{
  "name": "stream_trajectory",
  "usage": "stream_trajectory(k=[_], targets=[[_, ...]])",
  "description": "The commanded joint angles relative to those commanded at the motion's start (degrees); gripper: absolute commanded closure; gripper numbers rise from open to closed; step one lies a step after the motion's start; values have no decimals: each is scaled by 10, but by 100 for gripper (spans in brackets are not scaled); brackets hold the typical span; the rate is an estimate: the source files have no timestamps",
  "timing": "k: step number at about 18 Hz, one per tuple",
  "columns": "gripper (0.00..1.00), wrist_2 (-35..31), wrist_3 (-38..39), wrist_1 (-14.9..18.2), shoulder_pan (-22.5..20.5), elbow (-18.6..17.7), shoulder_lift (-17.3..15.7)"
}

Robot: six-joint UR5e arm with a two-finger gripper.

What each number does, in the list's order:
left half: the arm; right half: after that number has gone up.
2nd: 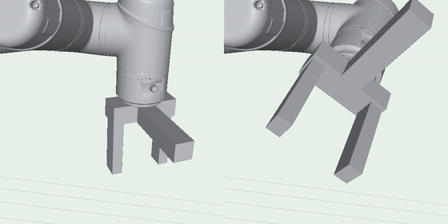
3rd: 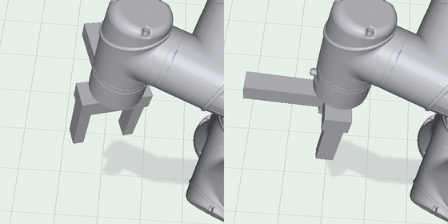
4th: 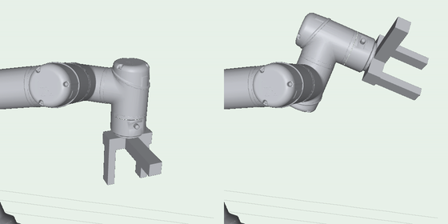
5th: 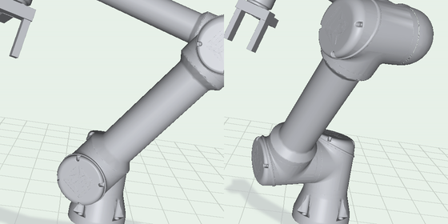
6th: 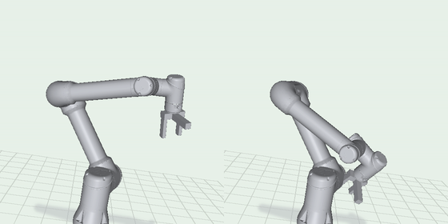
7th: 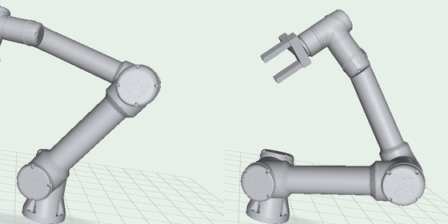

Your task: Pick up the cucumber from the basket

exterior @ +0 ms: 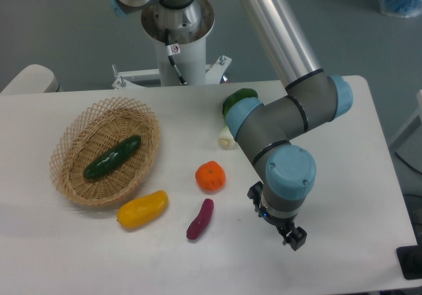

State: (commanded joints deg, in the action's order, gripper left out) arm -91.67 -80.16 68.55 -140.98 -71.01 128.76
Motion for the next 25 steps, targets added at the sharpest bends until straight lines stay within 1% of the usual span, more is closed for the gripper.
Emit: stream_trajectory(k=[1,4,6,8,10,14,17,19,21,25], targets=[[0,1,8,2,0,-2,-3],[0,22,39,3,2,-24,-16],[0,46,61,2,9,-42,-31],[0,48,63,2,17,-67,-52],[0,46,65,2,27,-109,-82],[0,49,92,-8,50,-230,-169],[0,49,119,-9,76,-284,-219],[0,49,150,-10,93,-308,-243],[0,49,189,-10,121,-322,-257],[0,48,264,-11,177,-333,-266]])
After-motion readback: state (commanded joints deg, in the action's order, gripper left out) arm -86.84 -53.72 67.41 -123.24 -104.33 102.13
